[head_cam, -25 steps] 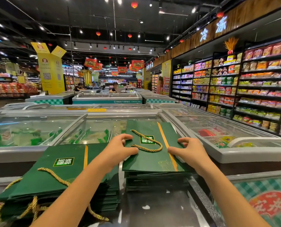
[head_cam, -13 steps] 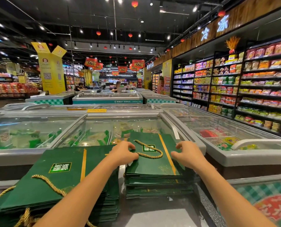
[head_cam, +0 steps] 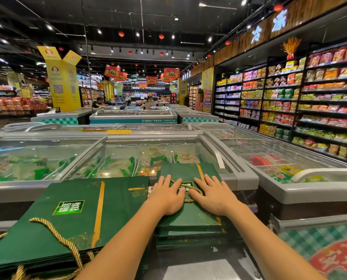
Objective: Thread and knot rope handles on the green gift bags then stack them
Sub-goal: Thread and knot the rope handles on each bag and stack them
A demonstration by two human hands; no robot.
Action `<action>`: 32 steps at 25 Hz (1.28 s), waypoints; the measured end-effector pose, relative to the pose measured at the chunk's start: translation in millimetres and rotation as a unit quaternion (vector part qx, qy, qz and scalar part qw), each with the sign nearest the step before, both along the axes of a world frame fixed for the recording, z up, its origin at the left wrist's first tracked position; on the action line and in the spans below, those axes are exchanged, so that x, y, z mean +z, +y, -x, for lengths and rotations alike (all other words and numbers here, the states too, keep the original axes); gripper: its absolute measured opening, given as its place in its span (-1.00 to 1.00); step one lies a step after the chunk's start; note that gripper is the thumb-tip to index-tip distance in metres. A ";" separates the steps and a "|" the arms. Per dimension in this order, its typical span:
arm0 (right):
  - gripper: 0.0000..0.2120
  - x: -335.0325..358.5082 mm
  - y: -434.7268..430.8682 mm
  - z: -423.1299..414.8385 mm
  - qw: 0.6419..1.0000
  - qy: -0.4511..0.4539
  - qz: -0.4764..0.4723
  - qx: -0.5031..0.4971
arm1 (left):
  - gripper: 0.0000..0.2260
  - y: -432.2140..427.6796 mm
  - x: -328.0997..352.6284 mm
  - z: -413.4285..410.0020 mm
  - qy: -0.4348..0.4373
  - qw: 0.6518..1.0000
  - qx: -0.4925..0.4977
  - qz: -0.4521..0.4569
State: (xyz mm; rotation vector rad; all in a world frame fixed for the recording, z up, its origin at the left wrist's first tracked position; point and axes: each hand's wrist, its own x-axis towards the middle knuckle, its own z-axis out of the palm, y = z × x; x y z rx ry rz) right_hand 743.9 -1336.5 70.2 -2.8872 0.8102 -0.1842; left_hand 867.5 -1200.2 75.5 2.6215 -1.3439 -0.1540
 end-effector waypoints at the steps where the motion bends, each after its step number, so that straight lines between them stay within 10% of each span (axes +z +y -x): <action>1: -0.28 -5.0 -0.9 -0.7 1.000 -0.001 0.003 -0.001 | -0.48 -1.1 -4.1 0.4 0.003 1.000 0.005 0.000; 12: -0.38 -4.5 4.4 0.7 1.000 -0.016 0.018 0.000 | -0.48 7.9 -5.0 11.2 -0.043 0.998 0.033 0.045; 20: -0.67 36.5 90.4 -3.5 0.959 -0.236 0.074 0.139 | -0.58 149.0 49.2 3.4 -0.112 0.983 0.093 0.112; 32: -0.36 14.1 218.4 -41.5 0.991 -0.074 -0.035 0.102 | -0.64 308.9 23.1 -29.5 -0.078 0.940 0.311 0.119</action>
